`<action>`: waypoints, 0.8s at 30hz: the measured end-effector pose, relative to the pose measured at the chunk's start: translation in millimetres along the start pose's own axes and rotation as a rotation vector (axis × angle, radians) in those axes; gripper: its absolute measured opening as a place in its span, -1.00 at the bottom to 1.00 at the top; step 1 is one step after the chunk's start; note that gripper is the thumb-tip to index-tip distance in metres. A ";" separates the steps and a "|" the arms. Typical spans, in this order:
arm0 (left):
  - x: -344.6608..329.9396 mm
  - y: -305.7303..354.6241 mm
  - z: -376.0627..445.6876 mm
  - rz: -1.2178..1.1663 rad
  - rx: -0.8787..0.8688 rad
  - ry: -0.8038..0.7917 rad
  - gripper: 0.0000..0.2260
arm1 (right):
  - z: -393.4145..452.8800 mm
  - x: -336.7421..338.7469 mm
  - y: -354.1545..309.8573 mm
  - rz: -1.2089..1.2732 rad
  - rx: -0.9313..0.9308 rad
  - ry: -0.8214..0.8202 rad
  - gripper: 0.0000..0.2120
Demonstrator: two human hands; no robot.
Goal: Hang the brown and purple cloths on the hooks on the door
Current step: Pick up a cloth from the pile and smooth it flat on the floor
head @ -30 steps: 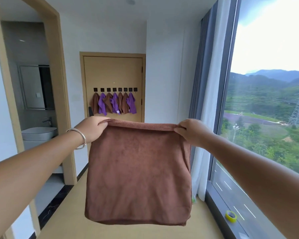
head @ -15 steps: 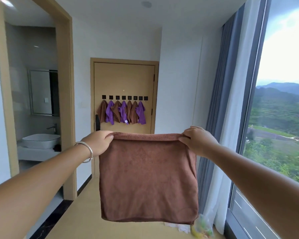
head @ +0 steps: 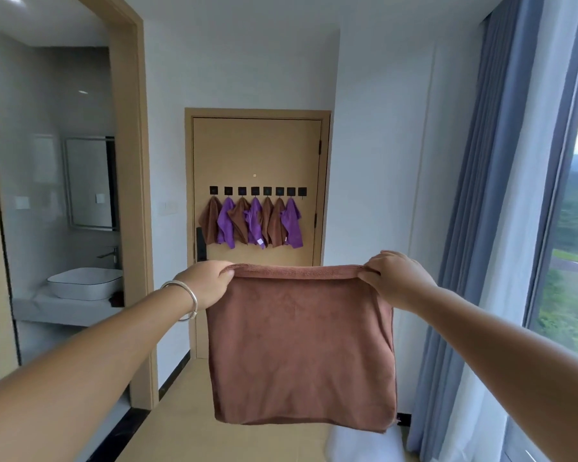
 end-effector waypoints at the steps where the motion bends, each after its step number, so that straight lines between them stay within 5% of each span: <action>1: -8.2 -3.2 13.1 0.005 0.005 -0.001 -0.71 | 13.8 -9.0 6.2 0.006 -0.002 -0.003 -0.66; 24: -181.3 -78.2 375.6 0.050 0.062 -0.004 -0.72 | 370.6 -217.0 169.9 0.125 -0.004 -0.050 -0.72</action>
Point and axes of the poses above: each hand's wrist, its own z-axis towards the middle knuckle, its own x-axis out of the back of the hand, y = z × x, the point moved 2 cm from there along z, towards the middle knuckle, and after that the axes turned 12 degrees about z, right-handed, at the moved point
